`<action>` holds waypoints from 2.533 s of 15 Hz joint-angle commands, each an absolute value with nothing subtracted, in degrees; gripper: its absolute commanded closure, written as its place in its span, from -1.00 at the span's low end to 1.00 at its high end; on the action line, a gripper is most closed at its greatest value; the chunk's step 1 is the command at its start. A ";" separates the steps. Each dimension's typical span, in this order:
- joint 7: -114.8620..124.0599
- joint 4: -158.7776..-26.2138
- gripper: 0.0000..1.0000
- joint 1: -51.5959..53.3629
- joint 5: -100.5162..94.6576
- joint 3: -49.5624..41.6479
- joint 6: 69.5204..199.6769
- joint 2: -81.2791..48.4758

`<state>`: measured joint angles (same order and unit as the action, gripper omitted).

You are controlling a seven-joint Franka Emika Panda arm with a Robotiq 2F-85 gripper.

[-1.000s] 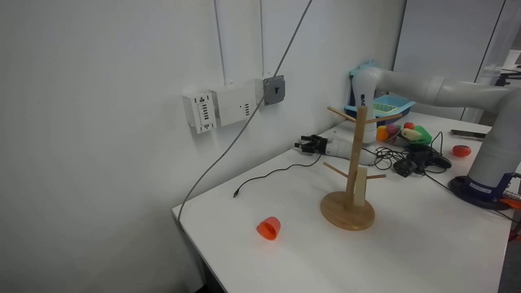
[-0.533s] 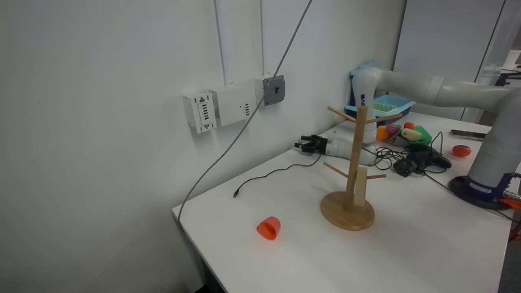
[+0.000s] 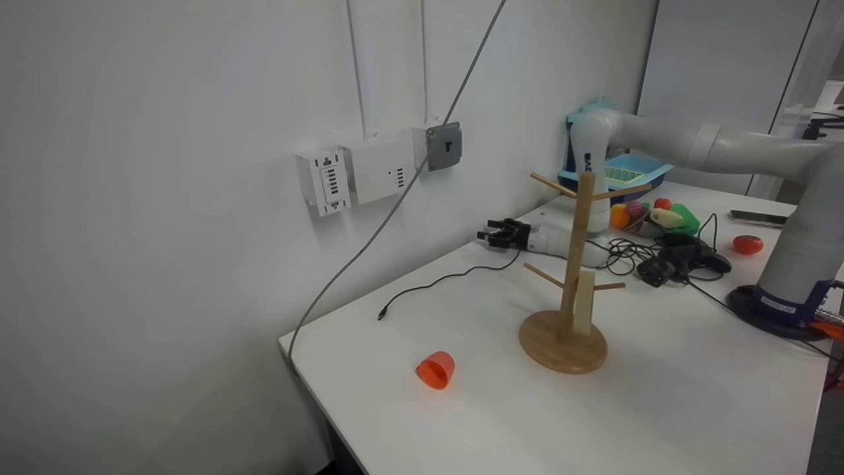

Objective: Remove the tape from wooden hanger

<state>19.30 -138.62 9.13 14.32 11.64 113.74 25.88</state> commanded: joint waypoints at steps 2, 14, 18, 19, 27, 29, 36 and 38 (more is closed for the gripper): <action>19.22 -138.53 -1.00 8.89 14.39 11.83 113.59 25.89; 20.32 -138.45 -1.00 8.40 11.25 12.33 113.30 25.90; 20.89 -138.48 -1.00 8.30 11.09 12.42 113.31 25.86; 21.09 -138.45 -1.00 8.26 11.03 12.46 113.19 25.87; 19.88 -138.50 -1.00 8.71 11.84 11.94 111.89 25.51; 19.88 -138.50 -1.00 8.71 11.84 11.94 111.89 25.49; 19.88 -138.50 -1.00 8.71 11.84 11.94 111.89 25.47; 19.88 -138.50 -1.00 8.71 11.84 11.94 111.89 25.47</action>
